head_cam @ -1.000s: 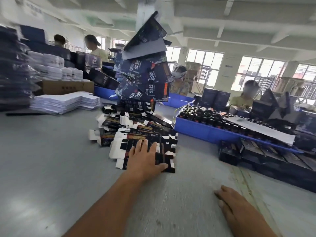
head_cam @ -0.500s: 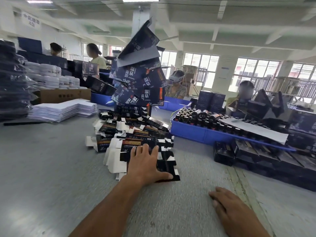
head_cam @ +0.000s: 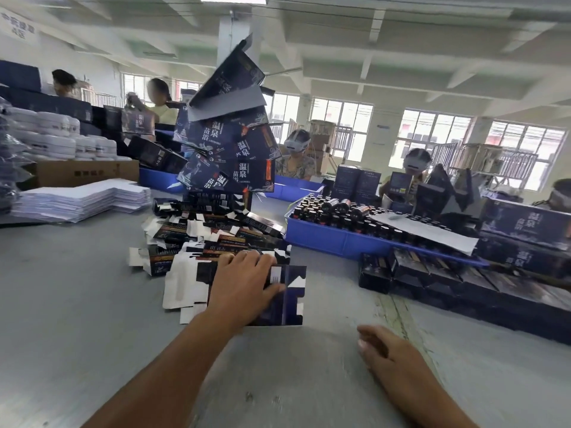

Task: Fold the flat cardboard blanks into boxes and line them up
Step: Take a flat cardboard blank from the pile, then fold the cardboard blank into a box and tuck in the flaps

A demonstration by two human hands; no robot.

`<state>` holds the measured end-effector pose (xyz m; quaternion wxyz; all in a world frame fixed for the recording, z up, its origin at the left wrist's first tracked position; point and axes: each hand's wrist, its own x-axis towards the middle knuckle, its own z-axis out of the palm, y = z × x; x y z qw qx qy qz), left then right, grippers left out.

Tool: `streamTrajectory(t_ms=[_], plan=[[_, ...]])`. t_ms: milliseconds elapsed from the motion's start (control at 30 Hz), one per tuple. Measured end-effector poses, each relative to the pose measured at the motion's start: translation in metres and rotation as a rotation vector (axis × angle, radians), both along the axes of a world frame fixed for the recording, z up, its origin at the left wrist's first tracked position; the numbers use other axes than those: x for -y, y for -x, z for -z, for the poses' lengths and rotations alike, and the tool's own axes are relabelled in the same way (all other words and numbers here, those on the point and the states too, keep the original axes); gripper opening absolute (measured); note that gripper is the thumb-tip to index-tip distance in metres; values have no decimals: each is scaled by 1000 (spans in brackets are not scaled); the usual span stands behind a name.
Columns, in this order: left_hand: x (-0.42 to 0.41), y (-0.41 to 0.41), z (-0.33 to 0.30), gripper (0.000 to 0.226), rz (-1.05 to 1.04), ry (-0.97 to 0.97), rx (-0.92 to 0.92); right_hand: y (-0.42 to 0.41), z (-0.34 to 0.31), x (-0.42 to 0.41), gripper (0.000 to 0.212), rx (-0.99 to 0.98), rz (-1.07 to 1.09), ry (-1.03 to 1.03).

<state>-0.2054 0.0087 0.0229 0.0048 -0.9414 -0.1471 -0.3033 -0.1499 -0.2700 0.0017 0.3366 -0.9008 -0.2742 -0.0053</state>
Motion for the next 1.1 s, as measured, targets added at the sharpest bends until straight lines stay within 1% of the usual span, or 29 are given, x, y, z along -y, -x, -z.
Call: streamTrajectory(t_ms=[33, 100, 167, 200, 233, 300, 367, 433, 467, 533, 633, 733, 1000, 1100], plan=[[6, 2, -3, 56, 40, 18, 21, 0, -4, 1, 25, -50, 21, -83], [21, 6, -10, 56, 149, 81, 51, 1, -15, 4, 31, -184, 48, -260], [42, 11, -16, 60, 253, 143, 56, 7, -23, 7, 42, -319, 8, -406], [54, 12, -17, 64, 300, 173, 51, 12, -25, 9, 44, -392, -23, -467], [64, 15, -17, 67, 344, 199, 42, 16, -28, 9, 43, -459, -56, -514], [84, 17, -12, 71, 428, 200, -13, 23, -28, 10, 30, -527, -83, -572], [97, 19, -4, 83, 495, 193, -139, 25, -25, 13, 19, -475, -45, -594], [103, 19, 6, 104, 552, 184, -287, 25, -21, 17, 18, -442, 2, -629], [105, 19, 10, 112, 585, 161, -327, 26, -20, 19, 18, -453, 19, -658], [107, 19, 15, 123, 636, 93, -346, 26, -17, 23, 19, -503, 40, -719], [110, 16, 19, 130, 670, -7, -332, 24, -14, 28, 21, -558, 48, -771], [114, 14, 22, 131, 674, -37, -306, 21, -14, 29, 22, -554, 52, -778], [106, 16, 16, 118, 591, 29, -192, 22, -16, 33, 28, -535, 16, -799], [105, 20, 11, 105, 594, 41, -128, 23, -16, 33, 17, -432, 19, -770]])
